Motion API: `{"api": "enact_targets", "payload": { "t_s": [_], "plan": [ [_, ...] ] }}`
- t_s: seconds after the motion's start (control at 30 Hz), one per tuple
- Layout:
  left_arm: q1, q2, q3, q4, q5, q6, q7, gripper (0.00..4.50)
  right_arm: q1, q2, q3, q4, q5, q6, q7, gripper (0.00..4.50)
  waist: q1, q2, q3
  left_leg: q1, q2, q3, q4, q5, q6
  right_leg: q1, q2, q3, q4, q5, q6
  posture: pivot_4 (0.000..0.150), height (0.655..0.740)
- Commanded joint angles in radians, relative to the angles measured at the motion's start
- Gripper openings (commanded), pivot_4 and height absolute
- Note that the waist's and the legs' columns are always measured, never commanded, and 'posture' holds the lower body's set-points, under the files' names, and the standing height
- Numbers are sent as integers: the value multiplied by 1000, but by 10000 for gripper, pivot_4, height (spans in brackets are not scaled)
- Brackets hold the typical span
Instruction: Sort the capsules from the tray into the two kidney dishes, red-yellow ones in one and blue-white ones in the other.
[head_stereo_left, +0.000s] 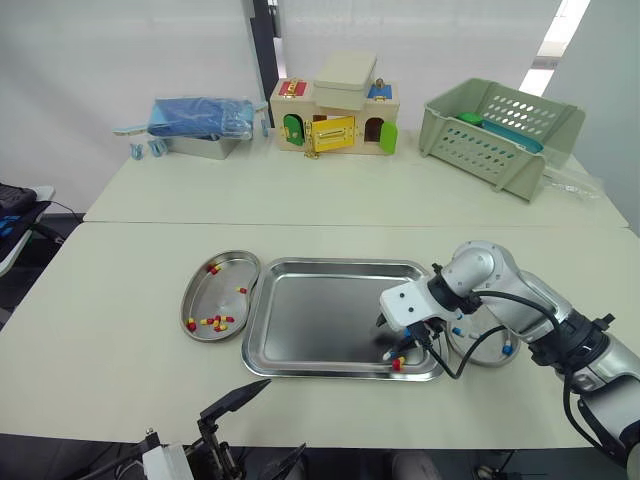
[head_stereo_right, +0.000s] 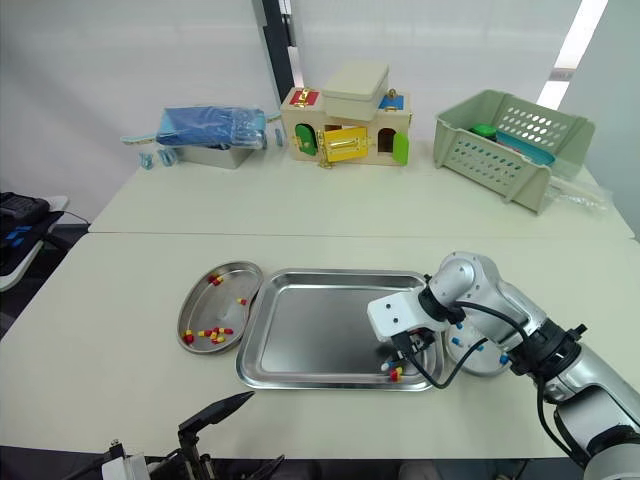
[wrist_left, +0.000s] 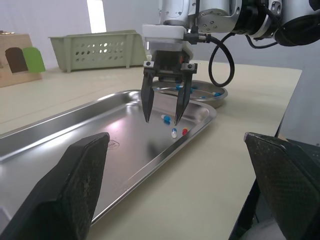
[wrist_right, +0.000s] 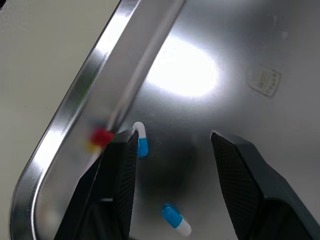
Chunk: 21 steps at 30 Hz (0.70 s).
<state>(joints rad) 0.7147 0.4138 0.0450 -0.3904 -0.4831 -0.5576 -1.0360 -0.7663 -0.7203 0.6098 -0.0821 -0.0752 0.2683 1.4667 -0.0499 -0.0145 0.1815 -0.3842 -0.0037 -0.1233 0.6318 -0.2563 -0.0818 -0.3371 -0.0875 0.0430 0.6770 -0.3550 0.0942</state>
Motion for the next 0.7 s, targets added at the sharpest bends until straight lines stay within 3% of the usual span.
{"api": "enact_targets", "payload": {
  "t_s": [0.03,0.7],
  "plan": [
    [11,12,-3,-24,-14,-9,9,45000,0,4,-9,-26,-6,-18,12,25152,0,0,0,0,0,0,0,0,0,0,0,0,0,0,0,1500,7400],
    [26,2,-18,45,-7,-73,-2,45000,25,20,1,4,-74,-73,11,25152,0,0,0,0,0,0,0,0,0,0,0,0,0,0,0,1500,7400]
  ]
}}
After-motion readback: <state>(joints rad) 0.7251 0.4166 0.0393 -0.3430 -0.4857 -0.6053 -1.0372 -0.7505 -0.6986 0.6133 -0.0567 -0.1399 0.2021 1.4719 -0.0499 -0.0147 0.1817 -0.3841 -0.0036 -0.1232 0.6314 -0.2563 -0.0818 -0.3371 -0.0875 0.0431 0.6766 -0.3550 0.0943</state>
